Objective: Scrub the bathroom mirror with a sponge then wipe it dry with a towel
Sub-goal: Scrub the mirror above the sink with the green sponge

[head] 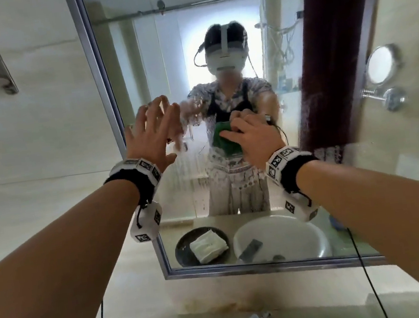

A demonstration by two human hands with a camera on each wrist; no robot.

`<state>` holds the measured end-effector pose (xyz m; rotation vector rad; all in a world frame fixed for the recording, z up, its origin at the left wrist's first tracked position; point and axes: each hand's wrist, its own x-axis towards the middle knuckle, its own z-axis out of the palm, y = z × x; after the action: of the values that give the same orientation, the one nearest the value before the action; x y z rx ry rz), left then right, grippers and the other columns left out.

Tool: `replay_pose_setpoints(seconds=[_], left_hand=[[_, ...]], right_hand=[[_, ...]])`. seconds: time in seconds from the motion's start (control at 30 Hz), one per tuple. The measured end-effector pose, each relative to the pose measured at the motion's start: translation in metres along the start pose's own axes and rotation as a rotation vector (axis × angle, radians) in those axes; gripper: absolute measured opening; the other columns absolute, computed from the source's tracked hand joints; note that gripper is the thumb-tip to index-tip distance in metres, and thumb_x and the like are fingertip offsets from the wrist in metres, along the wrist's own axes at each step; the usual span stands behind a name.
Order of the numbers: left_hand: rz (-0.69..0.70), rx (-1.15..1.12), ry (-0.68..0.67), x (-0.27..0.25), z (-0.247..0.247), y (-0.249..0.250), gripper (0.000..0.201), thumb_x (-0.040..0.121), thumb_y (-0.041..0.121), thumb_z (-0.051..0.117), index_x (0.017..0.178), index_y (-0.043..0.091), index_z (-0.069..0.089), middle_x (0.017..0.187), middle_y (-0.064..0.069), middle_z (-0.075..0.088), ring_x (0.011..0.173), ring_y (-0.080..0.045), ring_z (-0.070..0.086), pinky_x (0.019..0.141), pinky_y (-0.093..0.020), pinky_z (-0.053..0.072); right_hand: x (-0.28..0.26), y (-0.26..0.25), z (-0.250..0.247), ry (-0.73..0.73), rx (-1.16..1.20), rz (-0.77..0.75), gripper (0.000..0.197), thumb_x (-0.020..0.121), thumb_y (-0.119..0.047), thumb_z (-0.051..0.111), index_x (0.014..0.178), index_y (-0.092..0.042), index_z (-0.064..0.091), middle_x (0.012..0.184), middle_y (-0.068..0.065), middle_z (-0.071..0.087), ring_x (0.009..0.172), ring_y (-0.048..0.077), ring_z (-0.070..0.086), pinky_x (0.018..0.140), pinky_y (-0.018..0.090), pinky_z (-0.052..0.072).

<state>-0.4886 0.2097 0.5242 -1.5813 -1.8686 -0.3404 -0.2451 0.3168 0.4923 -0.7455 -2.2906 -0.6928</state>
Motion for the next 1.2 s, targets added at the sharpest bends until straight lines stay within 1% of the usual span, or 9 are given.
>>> replay_pose_setpoints(seconds=[0.2, 0.33, 0.47, 0.6, 0.7, 0.8, 0.97, 1.1, 1.2], left_hand=[[-0.028, 0.042, 0.075, 0.000, 0.013, -0.057, 0.139, 0.057, 0.059, 0.085, 0.157, 0.027, -0.006, 0.163, -0.008, -0.014, 0.150, -0.034, -0.007, 0.114, -0.067, 0.016], [-0.004, 0.030, 0.040, 0.000, 0.026, -0.087, 0.155, 0.046, 0.065, 0.087, 0.157, 0.014, -0.009, 0.163, -0.010, -0.019, 0.150, -0.030, -0.014, 0.120, -0.057, 0.012], [0.053, 0.031, 0.084, 0.000, 0.044, -0.098, 0.157, 0.044, 0.065, 0.088, 0.157, 0.006, -0.004, 0.163, -0.012, -0.016, 0.150, -0.030, -0.015, 0.121, -0.051, 0.015], [0.065, 0.033, 0.116, 0.001, 0.048, -0.098, 0.159, 0.039, 0.061, 0.090, 0.156, 0.003, -0.001, 0.164, -0.015, -0.011, 0.151, -0.033, -0.010, 0.120, -0.052, 0.019], [0.074, 0.032, 0.103, 0.002, 0.049, -0.099, 0.161, 0.038, 0.066, 0.088, 0.156, 0.004, -0.003, 0.164, -0.014, -0.012, 0.151, -0.033, -0.011, 0.119, -0.053, 0.020], [0.078, 0.013, 0.098, 0.001, 0.051, -0.101, 0.161, 0.040, 0.067, 0.087, 0.156, 0.005, -0.006, 0.163, -0.013, -0.015, 0.150, -0.032, -0.014, 0.119, -0.055, 0.020], [0.082, -0.008, 0.084, 0.002, 0.052, -0.100, 0.163, 0.041, 0.068, 0.086, 0.155, 0.005, -0.011, 0.162, -0.013, -0.020, 0.149, -0.032, -0.018, 0.119, -0.055, 0.019], [0.084, -0.021, 0.067, 0.001, 0.052, -0.100, 0.162, 0.042, 0.068, 0.085, 0.155, 0.004, -0.011, 0.162, -0.014, -0.021, 0.149, -0.033, -0.019, 0.119, -0.055, 0.018], [0.090, -0.042, 0.071, 0.000, 0.050, -0.100, 0.159, 0.045, 0.065, 0.086, 0.155, 0.004, -0.011, 0.161, -0.013, -0.023, 0.149, -0.032, -0.020, 0.119, -0.057, 0.018]], right_hand=[[0.043, 0.003, -0.036, 0.392, 0.220, 0.473, 0.045, 0.090, -0.015, 0.061, 0.134, -0.022, 0.053, 0.125, 0.012, 0.049, 0.112, 0.029, 0.047, 0.080, 0.037, 0.051], [0.068, -0.003, -0.043, 0.453, 0.081, 0.603, 0.052, 0.091, -0.020, 0.048, 0.142, -0.024, 0.046, 0.130, 0.009, 0.046, 0.113, 0.029, 0.043, 0.070, 0.035, 0.047], [0.067, -0.015, -0.020, 0.429, 0.029, 0.523, 0.054, 0.090, -0.028, 0.056, 0.143, -0.026, 0.047, 0.126, 0.008, 0.049, 0.109, 0.028, 0.044, 0.071, 0.034, 0.049], [0.056, -0.040, 0.009, 0.299, -0.066, 0.221, 0.050, 0.085, -0.023, 0.062, 0.135, -0.024, 0.056, 0.118, 0.011, 0.059, 0.105, 0.034, 0.053, 0.071, 0.042, 0.057], [0.042, -0.064, 0.029, 0.163, -0.159, 0.013, 0.050, 0.079, -0.017, 0.067, 0.128, -0.025, 0.062, 0.115, 0.007, 0.061, 0.102, 0.030, 0.054, 0.068, 0.039, 0.056], [0.032, -0.076, 0.045, 0.086, -0.155, -0.115, 0.046, 0.079, -0.015, 0.061, 0.124, -0.026, 0.065, 0.112, 0.004, 0.062, 0.099, 0.024, 0.050, 0.081, 0.040, 0.052], [0.041, -0.072, 0.032, 0.046, -0.131, -0.217, 0.047, 0.075, -0.008, 0.066, 0.120, -0.024, 0.068, 0.109, 0.004, 0.062, 0.098, 0.022, 0.051, 0.086, 0.038, 0.050], [0.062, -0.060, 0.005, 0.124, -0.093, 0.038, 0.059, 0.077, -0.009, 0.073, 0.131, -0.027, 0.059, 0.117, 0.007, 0.058, 0.106, 0.030, 0.052, 0.078, 0.043, 0.056], [0.090, -0.058, -0.012, 0.318, 0.017, 0.338, 0.059, 0.084, -0.019, 0.071, 0.139, -0.027, 0.051, 0.125, 0.007, 0.052, 0.110, 0.027, 0.045, 0.082, 0.032, 0.049]])
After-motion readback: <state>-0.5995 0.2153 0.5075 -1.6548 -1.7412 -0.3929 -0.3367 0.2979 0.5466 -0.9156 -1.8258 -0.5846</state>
